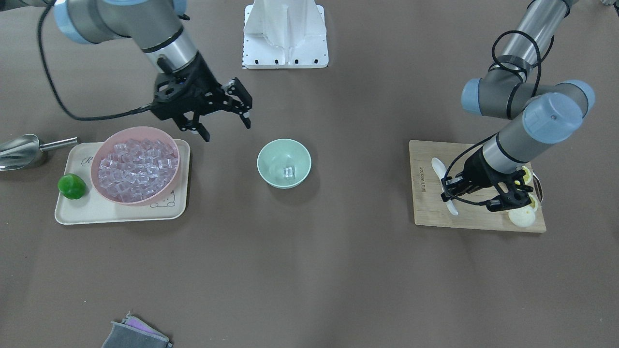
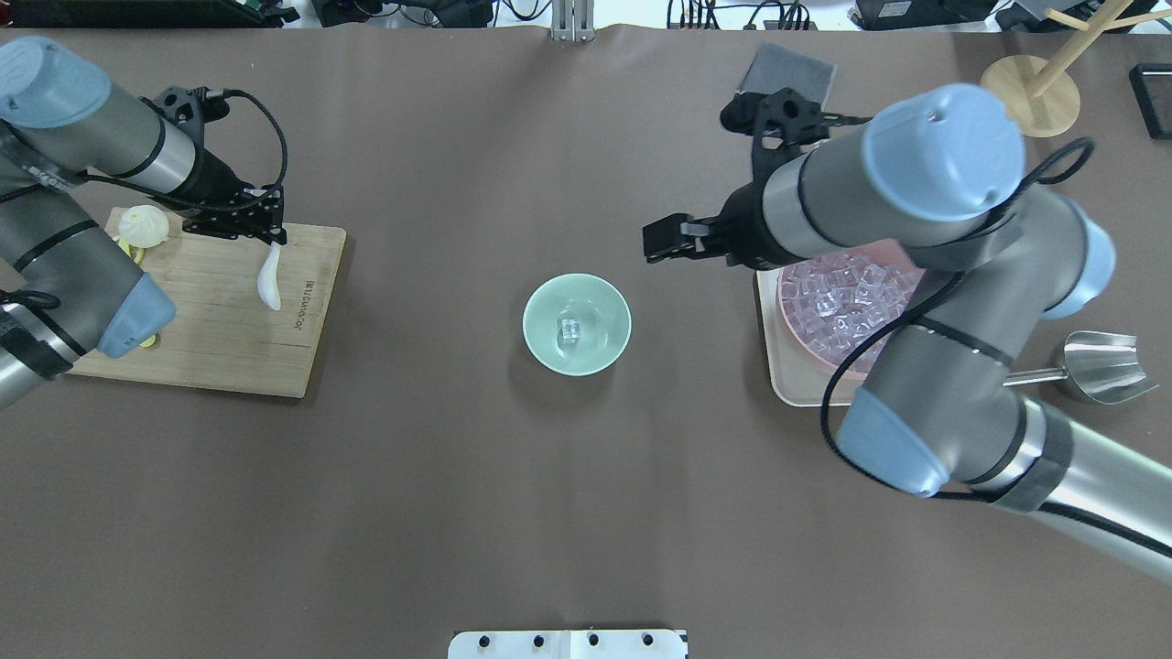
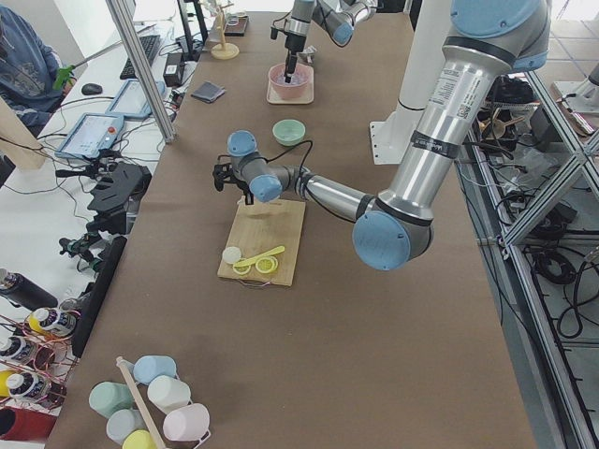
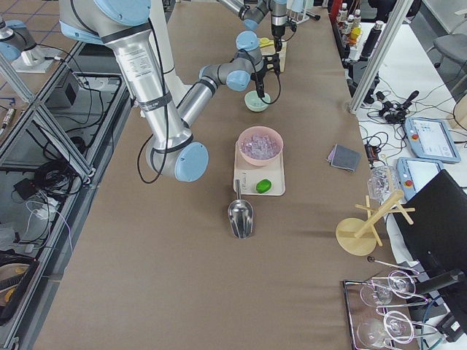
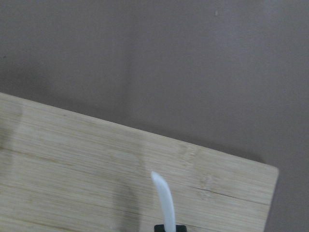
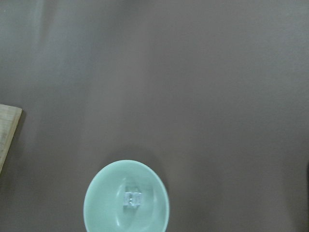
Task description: Put spoon and ice into bowl
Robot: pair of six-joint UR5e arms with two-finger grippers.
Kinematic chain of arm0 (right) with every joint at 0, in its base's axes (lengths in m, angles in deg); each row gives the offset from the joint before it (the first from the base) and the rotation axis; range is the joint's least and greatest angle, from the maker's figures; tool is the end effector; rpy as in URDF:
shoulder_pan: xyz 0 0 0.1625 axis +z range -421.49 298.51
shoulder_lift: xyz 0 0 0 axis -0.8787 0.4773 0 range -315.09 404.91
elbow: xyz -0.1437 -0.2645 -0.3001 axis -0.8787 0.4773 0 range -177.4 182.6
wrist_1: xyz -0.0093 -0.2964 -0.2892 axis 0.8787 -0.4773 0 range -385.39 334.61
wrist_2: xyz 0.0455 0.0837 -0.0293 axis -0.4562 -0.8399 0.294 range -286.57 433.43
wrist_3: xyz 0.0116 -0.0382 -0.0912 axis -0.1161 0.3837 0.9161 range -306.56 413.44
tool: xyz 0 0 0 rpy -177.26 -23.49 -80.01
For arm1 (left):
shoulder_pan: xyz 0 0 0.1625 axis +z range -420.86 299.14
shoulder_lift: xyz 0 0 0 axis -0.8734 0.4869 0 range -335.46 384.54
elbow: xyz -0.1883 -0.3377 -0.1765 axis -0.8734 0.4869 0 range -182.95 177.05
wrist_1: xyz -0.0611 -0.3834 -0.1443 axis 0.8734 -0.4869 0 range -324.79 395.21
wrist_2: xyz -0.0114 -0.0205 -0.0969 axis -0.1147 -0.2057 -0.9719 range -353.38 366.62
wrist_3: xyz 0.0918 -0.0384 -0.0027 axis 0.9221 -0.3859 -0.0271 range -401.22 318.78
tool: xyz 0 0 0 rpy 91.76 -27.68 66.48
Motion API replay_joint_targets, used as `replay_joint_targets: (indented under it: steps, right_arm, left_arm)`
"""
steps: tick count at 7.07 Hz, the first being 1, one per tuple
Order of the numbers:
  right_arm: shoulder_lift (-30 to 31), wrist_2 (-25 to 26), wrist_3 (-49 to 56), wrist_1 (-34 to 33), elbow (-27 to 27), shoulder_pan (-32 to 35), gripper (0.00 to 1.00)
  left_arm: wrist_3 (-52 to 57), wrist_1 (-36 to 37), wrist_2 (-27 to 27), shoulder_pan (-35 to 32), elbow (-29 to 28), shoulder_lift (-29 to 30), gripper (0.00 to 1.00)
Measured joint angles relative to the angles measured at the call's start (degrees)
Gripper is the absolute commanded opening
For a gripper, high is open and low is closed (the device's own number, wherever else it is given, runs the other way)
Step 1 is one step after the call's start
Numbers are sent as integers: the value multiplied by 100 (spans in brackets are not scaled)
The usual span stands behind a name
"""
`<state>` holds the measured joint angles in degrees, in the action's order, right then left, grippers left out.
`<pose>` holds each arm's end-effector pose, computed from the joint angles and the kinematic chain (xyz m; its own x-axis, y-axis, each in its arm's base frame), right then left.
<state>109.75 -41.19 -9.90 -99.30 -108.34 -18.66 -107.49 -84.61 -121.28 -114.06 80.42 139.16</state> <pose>-0.3623 -0.4611 0.2187 0.4619 -0.1281 0.8776 -0.1573 0.9620 0.2232 0.3467 -0.5839 0.4067 0.5129 -0.1553 -0.8443 0.1670 0.9828 -0.0793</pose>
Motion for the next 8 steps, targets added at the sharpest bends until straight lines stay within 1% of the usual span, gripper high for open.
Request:
replay_joint_targets:
  steps: [2,3,4,5,6,8]
  right_arm:
    - [959,-1041,1397,3,-168,1096,100]
    - [1366,-1378,2157,0,-154,1553,100]
    - [1661,-1540,2814,-6,-80,1895,100]
    - [1851,-1602,3278,-8,-4,2110,100]
    - [1958,-1622,3538,-9,39,2220,100]
    - [2037,-1650,3673,-6,51,2292,100]
  left_arm:
    - [-974,3,142,479,-18,728,0]
    - [-1459,6,468,839,-109,1165,0]
    - [-1846,29,846,1194,-256,1608,0]
    - [-2091,86,1044,1429,-362,1932,32]
    - [-2188,144,1127,1571,-381,2094,97]
    - [-2186,167,1169,1651,-300,2054,98]
